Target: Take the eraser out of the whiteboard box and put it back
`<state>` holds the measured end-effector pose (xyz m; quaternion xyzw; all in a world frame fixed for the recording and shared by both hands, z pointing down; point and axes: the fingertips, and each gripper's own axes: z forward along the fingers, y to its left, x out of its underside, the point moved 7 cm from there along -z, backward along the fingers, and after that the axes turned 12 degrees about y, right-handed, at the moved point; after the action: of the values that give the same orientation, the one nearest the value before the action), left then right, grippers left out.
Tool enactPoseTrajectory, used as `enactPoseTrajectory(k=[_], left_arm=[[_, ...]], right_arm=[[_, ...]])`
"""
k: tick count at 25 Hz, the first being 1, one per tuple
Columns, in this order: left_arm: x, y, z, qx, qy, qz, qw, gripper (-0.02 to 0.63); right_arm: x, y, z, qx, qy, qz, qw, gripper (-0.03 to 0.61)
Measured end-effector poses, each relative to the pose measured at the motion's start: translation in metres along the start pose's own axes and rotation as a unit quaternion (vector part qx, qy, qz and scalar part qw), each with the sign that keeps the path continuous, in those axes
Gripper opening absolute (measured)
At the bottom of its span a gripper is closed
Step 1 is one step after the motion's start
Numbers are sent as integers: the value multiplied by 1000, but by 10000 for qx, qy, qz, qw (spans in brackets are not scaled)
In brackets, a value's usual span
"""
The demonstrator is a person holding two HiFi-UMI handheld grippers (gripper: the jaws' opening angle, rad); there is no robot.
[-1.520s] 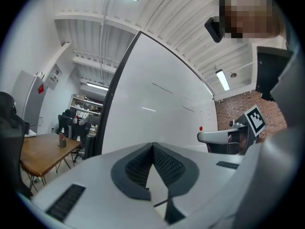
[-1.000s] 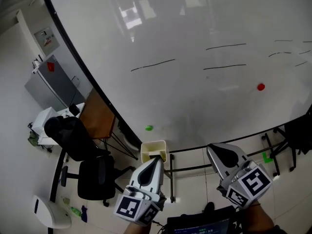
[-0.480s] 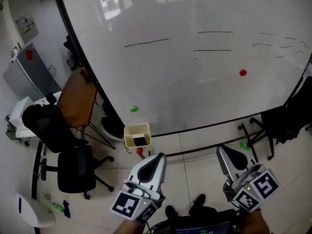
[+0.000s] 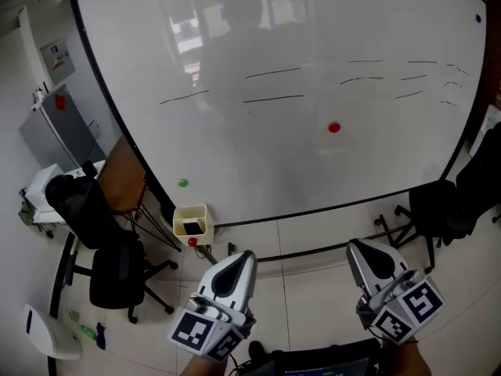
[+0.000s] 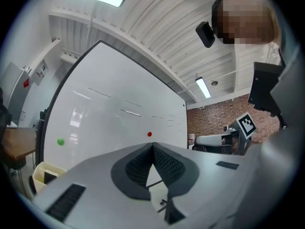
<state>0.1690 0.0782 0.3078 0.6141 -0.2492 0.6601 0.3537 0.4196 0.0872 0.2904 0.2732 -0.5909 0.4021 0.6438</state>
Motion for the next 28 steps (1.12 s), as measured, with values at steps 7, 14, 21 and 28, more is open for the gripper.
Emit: enactPoseTrajectory(k=[7,14,21,28], left_arm=[[1,-81,30,102,118,-24,9999,26],[-7,-99,23,210,-12,143,9997,26],[-7,-86,18,339,13,97,9994,25],[-6,-77,17,455,21,86,9989,26]], right_arm=[[-2,-54,-75,110,-136,33,9998,21],[-2,-46,-90,137,-130,175,9997,23],[-1,-38,-84,328,-161,226,9991,23],[2,-30,-79,466,-103,262,9985,23]])
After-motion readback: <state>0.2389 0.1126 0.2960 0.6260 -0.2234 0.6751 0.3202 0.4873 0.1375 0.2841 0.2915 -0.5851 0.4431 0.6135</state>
